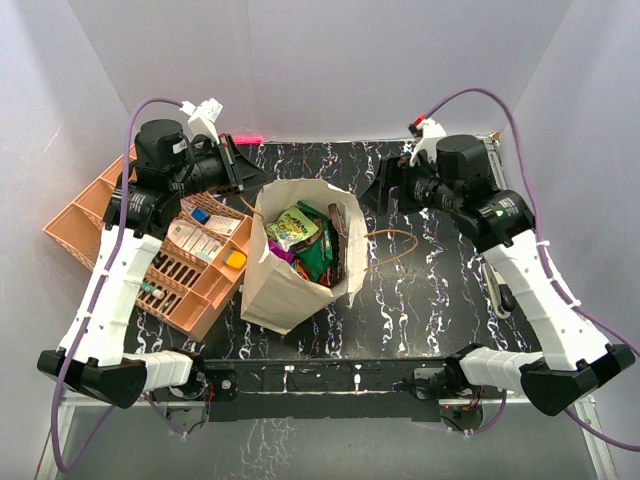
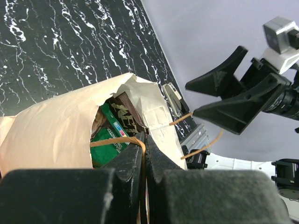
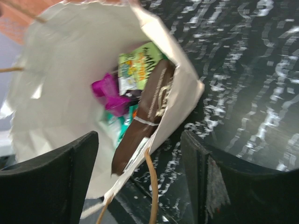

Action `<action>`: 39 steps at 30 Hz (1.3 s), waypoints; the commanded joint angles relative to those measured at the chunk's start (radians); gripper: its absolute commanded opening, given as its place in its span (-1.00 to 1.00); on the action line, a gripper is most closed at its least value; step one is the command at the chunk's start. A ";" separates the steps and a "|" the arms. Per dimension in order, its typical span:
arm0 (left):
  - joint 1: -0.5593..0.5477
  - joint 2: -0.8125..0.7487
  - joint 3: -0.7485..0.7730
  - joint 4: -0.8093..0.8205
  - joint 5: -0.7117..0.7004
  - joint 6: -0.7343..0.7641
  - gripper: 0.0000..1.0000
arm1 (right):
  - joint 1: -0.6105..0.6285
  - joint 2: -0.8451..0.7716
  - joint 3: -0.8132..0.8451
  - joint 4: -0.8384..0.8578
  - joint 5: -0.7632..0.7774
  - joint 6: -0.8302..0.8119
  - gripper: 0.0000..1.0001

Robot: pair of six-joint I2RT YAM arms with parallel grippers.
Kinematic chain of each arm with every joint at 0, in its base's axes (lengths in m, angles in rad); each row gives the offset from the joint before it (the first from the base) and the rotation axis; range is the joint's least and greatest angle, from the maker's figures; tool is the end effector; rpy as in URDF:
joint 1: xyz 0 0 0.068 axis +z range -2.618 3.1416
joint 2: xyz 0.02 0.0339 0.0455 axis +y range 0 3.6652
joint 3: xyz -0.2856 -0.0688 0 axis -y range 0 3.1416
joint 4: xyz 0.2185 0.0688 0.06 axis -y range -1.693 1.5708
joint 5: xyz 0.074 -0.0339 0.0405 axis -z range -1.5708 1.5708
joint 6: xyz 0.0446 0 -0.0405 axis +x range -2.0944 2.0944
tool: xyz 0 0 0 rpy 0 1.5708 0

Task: Take the snacks out of the paper bag
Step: Adjust the paper bag at the center of the board, then take out the snack from the paper bag.

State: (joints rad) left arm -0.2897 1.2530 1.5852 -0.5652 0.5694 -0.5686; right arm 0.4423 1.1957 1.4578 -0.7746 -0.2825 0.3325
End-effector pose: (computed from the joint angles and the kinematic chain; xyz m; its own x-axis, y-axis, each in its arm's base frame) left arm 0.2100 -0.0877 0.4870 -0.5867 -0.2983 -0.7529 0.5072 0.5894 -0.6288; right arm 0.1869 0.1023 0.4365 -0.6247 0.0510 -0.7792 -0.4514 0.7906 0.4137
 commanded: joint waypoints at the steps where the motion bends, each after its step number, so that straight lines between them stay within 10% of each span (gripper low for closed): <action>1: 0.002 -0.044 0.027 0.129 0.064 -0.019 -1.00 | -0.005 0.009 0.177 -0.087 0.205 -0.099 0.74; 7: 0.001 -0.038 0.025 0.148 0.062 -0.032 -1.00 | 0.026 0.120 0.371 -0.174 0.105 -0.099 0.58; 13: 0.002 -0.028 0.018 0.166 0.067 -0.050 -1.00 | 0.384 0.192 0.371 -0.163 0.339 -0.025 0.54; 39: 0.002 -0.050 -0.004 0.141 0.067 -0.040 -1.00 | 0.447 0.267 0.078 -0.132 0.655 0.371 0.09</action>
State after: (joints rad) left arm -0.2897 1.2552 1.5684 -0.5255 0.5922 -0.6098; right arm 0.8692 1.4433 1.5402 -0.9600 0.3008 0.6544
